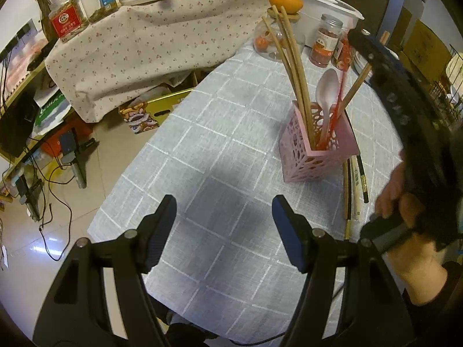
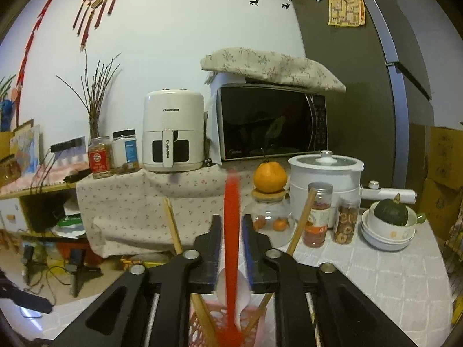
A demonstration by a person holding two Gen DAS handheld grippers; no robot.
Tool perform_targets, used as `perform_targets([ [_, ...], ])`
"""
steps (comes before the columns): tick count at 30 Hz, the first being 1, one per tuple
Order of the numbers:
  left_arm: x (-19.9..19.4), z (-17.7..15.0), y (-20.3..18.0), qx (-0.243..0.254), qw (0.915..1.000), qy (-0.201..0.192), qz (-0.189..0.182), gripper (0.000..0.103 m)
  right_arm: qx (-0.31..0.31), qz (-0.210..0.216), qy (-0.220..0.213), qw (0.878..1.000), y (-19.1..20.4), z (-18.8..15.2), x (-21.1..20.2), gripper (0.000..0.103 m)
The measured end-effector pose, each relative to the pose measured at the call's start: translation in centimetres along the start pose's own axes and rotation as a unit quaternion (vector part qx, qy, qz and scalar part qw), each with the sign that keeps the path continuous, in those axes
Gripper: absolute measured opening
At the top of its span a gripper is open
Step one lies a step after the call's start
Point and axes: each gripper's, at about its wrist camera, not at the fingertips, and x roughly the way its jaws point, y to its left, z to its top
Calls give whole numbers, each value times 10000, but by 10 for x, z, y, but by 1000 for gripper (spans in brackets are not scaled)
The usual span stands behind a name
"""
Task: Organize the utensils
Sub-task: 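Open the left tool over the caddy while the right tool lowers the red spoon in and opens, then lower the right tool onto the black chopstick and close on it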
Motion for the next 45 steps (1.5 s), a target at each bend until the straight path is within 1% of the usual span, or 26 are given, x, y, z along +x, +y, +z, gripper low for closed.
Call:
perform_targets([
  [4, -2, 2, -2, -141, 9997, 13, -209, 69, 12, 73, 84, 9999, -12, 20, -12, 36],
  [9, 0, 2, -10, -235, 9990, 66, -364, 69, 48, 94, 491, 9987, -36, 45, -24, 55],
  [10, 0, 3, -11, -263, 9988, 98, -413, 69, 57, 98, 643, 9979, -42, 49, -27, 58],
  [12, 3, 2, -15, -344, 9977, 195, -543, 69, 20, 85, 950, 9954, -54, 54, -31, 67],
  [15, 5, 1, -20, -460, 9961, 300, -696, 70, -33, 29, 1339, 9910, -69, 52, -39, 71],
  [18, 7, -1, -27, -601, 9937, 406, -857, 77, 40, -52, 1730, 9849, -87, 45, -42, 77],
  [21, 10, -3, -33, -696, 9913, 511, -993, 78, 175, -152, 2178, 9757, -102, 33, -37, 81],
  [23, 11, -3, -36, -722, 9905, 555, -1027, 78, 315, -193, 2506, 9674, -110, 22, -28, 82],
  [25, 12, -3, -40, -694, 9904, 584, -1041, 78, 450, -252, 2878, 9563, -119, 9, -17, 82],
  [27, 13, -3, -41, -665, 9909, 586, -1014, 78, 524, -284, 3360, 9400, -126, -5, 0, 82],
  [30, 16, -2, -41, -661, 9912, 605, -972, 78, 521, -386, 3948, 9165, -135, -28, 24, 82],
  [32, 18, -2, -40, -674, 9913, 614, -948, 78, 591, -401, 4231, 9033, -141, -40, 37, 82],
  [33, 19, -1, -41, -672, 9914, 621, -939, 78, 720, -394, 4383, 8951, -146, -48, 46, 82],
  [34, 19, -1, -41, -666, 9916, 614, -928, 78, 805, -381, 4482, 8895, -149, -54, 52, 82],
  [36, 19, 0, -42, -645, 9921, 589, -905, 78, 941, -395, 4692, 8772, -156, -66, 66, 81],
  [37, 19, 1, -42, -627, 9926, 571, -873, 78, 974, -432, 4742, 8740, -158, -70, 71, 80],
  [38, 19, 1, -43, -615, 9928, 563, -857, 78, 1000, -468, 4791, 8708, -160, -74, 76, 73],
  [39, 20, 2, -43, -606, 9930, 557, -846, 78, 1046, -495, 4872, 8656, -162, -80, 81, 62],
  [40, 20, 2, -44, -601, 9930, 559, -847, 78, 1084, -481, 4932, 8618, -163, -83, 85, 57],
  [42, 21, 4, -46, -591, 9928, 564, -876, 78, 1174, -444, 5037, 8547, -164, -91, 91, 38],
  [44, 21, 4, -49, -569, 9927, 554, -906, 78, 1219, -425, 5105, 8501, -164, -96, 95, 27],
  [45, 20, 5, -51, -543, 9927, 547, -925, 78, 1255, -383, 5119, 8490, -164, -99, 96, 24],
])
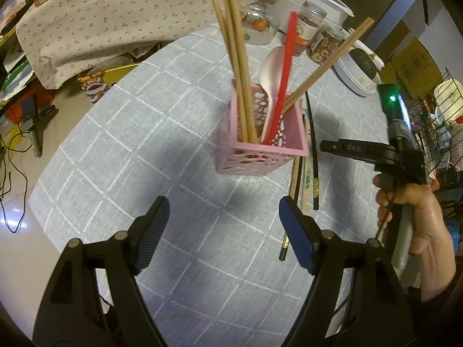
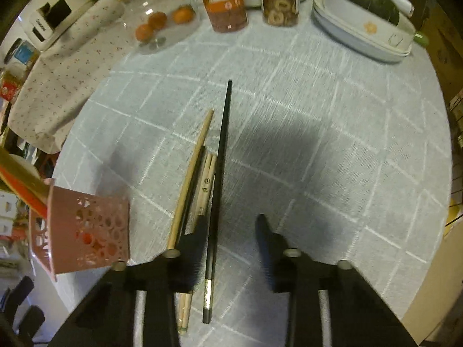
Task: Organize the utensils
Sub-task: 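Lower the right tool onto the black chopstick and close on it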
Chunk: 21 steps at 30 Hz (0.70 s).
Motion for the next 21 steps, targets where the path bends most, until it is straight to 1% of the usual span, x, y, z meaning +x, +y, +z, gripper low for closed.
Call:
perform_targets([
  [5, -1, -3, -14, 223, 9997, -46, -87, 78, -184, 128, 154, 9996, 3, -5, 10, 19],
  [8, -2, -6, -21, 366, 9992, -69, -135, 78, -217, 168, 199, 9994, -1, -9, 10, 8],
  [10, -3, -8, -26, 463, 9987, -77, -194, 78, -165, 229, 300, 9992, -9, -13, 7, 8],
  [14, -1, -11, -38, 635, 9976, -53, -270, 78, -146, 175, 508, 9985, -30, -24, -2, 6],
  [20, 3, -11, -53, 808, 9962, -35, -313, 78, -224, 213, 1221, 9920, -69, -57, -10, 7],
  [21, 4, -11, -56, 832, 9960, -29, -323, 78, -212, 250, 1236, 9918, -74, -59, -13, 7],
])
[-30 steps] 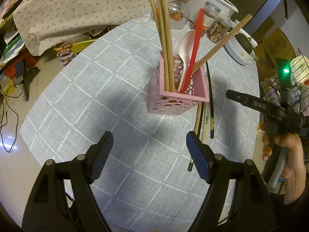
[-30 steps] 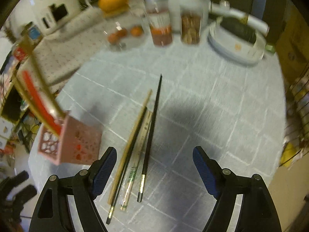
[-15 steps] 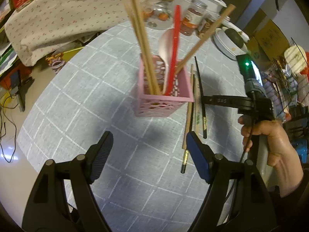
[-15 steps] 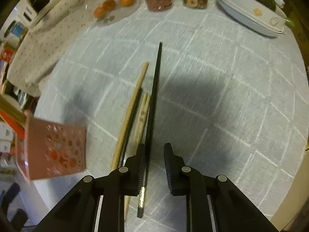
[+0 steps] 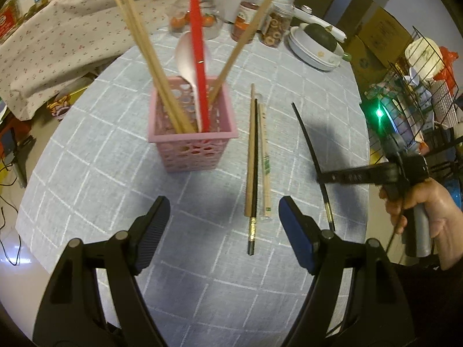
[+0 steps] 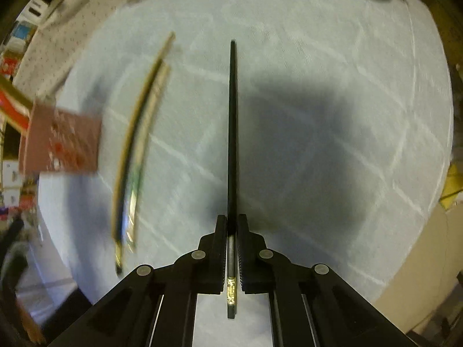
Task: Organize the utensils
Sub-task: 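Lower the right tool onto the black chopstick and close on it, then close the left tool on the plastic-sleeved chopsticks while the right tool holds the black chopstick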
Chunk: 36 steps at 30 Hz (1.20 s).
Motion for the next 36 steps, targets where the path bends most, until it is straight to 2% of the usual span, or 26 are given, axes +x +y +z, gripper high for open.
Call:
perform_targets([
  [1, 1, 1, -2, 22, 10000, -1, -12, 78, 47, 28, -39, 10000, -3, -1, -3, 8],
  [3, 1, 1, -6, 50, 10000, -15, -22, 78, 169, 90, -196, 9996, -8, 2, -12, 21],
  [5, 2, 0, -9, 88, 10000, -25, -38, 77, 258, 118, -387, 9988, -9, 12, -18, 27],
  [11, 5, -5, -18, 268, 9996, -9, -73, 72, 331, -154, -720, 9967, 2, 43, -9, 28],
  [14, 9, -8, -22, 374, 9992, 61, -96, 65, 247, -307, -930, 9949, 11, 52, -6, 28],
  [17, 14, -10, -27, 491, 9986, 142, -120, 57, -67, -524, -1131, 9922, 23, 51, 3, 26],
  [19, 19, -12, -33, 598, 9979, 201, -124, 52, -361, -827, -1201, 9886, 31, 45, 3, 14],
  [20, 20, -12, -36, 631, 9977, 218, -123, 50, -404, -814, -1175, 9889, 31, 44, 3, 7],
  [24, 30, -11, -51, 764, 9966, 283, -152, 43, -182, -385, -936, 9947, 15, 31, -4, 6],
  [28, 47, -9, -71, 892, 9943, 250, -530, 34, -121, -115, -893, 9959, -5, 8, -21, 6],
  [32, 71, -3, -88, 1189, 9924, 42, -326, 34, -220, 18, -920, 9955, -22, -10, -35, 6],
  [36, 94, 14, -87, 947, 9953, -69, -182, 34, -211, 94, -900, 9957, -38, -22, -43, 6],
])
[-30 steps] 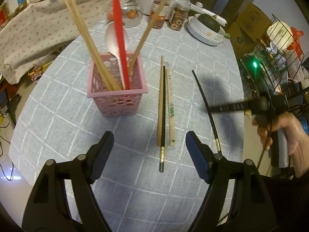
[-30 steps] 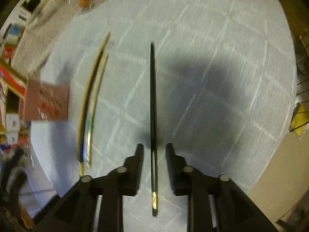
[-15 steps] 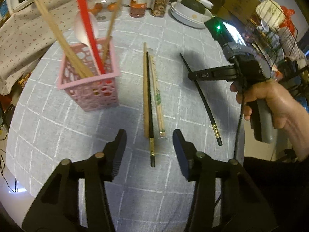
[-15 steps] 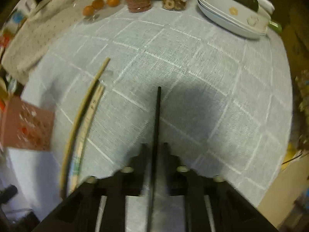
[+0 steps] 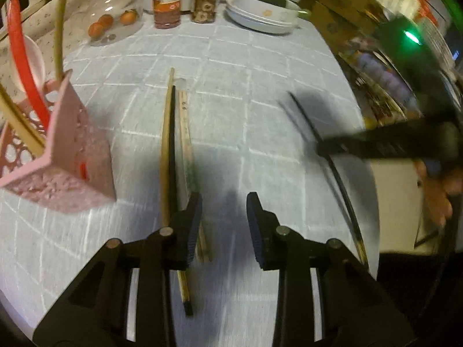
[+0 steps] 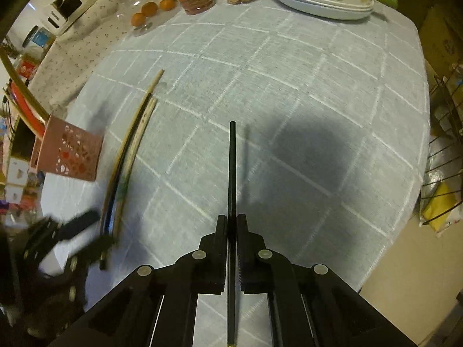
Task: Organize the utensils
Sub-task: 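Close the left tool on the plastic-sleeved chopsticks while the right tool holds the black chopstick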
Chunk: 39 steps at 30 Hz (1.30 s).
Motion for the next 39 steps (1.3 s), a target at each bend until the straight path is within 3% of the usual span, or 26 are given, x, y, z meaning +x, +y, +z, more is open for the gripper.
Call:
perform_targets([
  [8, 23, 19, 8, -400, 9981, -318, 333, 34, 134, 277, -121, 9995, -14, 9, -9, 6],
  [18, 39, 26, 12, -575, 9972, -257, 404, 34, 179, 373, -76, 9991, -6, 12, -2, 6],
  [22, 39, 23, 8, -476, 9980, 12, 424, 18, 283, 375, -46, 9989, -7, 14, 1, 6],
  [28, 32, 12, -5, -345, 9969, 702, 95, 18, 404, 320, 48, 9987, -16, 11, 6, 6],
  [33, 37, 25, -6, -274, 9982, 477, 220, 29, 400, 348, 35, 9986, -16, 11, 4, 6],
  [39, 52, 42, -9, -250, 9982, 264, 483, 30, 389, 309, 21, 9988, -16, 11, 3, 6],
])
